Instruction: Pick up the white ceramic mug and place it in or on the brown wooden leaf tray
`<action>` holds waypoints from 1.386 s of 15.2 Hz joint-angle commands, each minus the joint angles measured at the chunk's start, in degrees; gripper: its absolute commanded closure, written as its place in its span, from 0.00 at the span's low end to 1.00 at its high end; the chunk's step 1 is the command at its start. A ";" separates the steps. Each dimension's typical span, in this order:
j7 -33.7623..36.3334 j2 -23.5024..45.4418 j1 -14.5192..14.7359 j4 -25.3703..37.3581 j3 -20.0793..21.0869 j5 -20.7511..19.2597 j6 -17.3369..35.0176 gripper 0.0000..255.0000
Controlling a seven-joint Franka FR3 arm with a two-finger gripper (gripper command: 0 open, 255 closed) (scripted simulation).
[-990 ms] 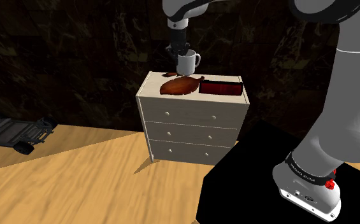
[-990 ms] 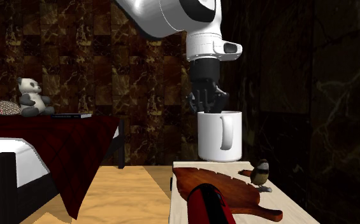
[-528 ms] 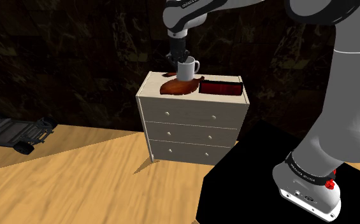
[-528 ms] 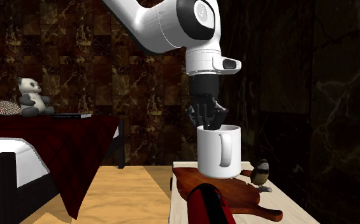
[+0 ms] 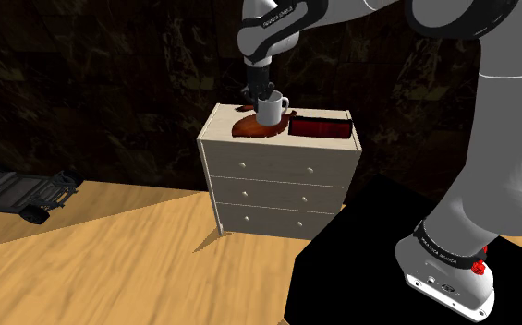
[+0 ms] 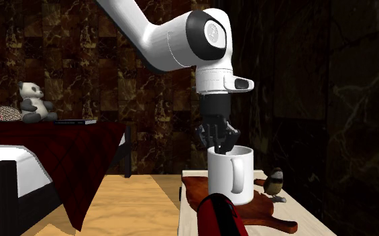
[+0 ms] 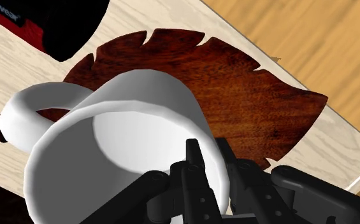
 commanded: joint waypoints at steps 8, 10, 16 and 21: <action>-0.02 0.02 -0.01 -0.09 0.00 0.00 0.17 0.00; -0.02 0.02 -0.01 -0.09 0.00 0.00 0.17 0.00; 0.09 -2.55 0.10 3.58 -0.05 -0.17 -6.07 0.00; 0.09 -2.55 0.10 3.58 -0.06 -0.17 -6.07 0.00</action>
